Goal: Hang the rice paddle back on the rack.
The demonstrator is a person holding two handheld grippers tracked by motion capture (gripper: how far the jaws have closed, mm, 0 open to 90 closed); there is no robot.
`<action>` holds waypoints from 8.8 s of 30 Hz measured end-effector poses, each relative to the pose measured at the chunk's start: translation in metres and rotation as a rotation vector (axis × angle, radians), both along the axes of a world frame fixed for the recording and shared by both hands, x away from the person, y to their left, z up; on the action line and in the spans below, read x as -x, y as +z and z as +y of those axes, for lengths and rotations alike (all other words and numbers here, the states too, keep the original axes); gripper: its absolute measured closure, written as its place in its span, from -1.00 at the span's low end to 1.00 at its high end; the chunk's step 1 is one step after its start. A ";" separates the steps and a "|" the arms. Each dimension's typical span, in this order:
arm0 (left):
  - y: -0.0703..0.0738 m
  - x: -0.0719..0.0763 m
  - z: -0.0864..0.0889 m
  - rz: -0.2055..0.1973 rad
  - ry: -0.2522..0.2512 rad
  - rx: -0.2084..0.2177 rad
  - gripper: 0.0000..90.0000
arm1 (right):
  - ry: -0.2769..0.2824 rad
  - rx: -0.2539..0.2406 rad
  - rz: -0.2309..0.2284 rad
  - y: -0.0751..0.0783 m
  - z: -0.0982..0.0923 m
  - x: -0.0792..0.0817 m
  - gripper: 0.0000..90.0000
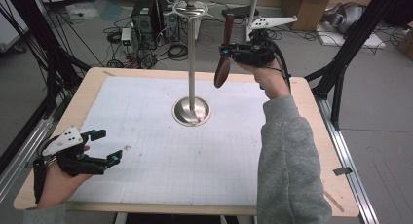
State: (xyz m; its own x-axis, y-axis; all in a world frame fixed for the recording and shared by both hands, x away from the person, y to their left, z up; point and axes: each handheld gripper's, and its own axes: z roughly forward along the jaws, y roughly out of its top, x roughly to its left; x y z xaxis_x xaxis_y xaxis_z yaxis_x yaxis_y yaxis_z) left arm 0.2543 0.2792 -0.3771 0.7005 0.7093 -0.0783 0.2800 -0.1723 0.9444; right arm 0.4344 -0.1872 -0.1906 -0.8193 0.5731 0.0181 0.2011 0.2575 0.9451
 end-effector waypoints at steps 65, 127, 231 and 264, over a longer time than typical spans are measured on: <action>0.000 0.003 0.006 0.003 0.009 0.009 -0.91 | -0.049 -0.060 -0.060 -0.010 0.031 -0.011 0.72; 0.003 -0.007 -0.009 0.000 -0.027 -0.010 -0.91 | -0.057 0.007 -0.059 -0.029 0.050 -0.011 -0.79; 0.013 -0.046 -0.016 -0.031 -0.030 0.079 -0.91 | -0.095 -0.063 0.077 -0.141 -0.095 0.055 -0.93; 0.010 -0.049 -0.020 -0.021 -0.036 0.077 -0.91 | -0.187 -0.058 0.123 -0.172 -0.134 0.089 -0.93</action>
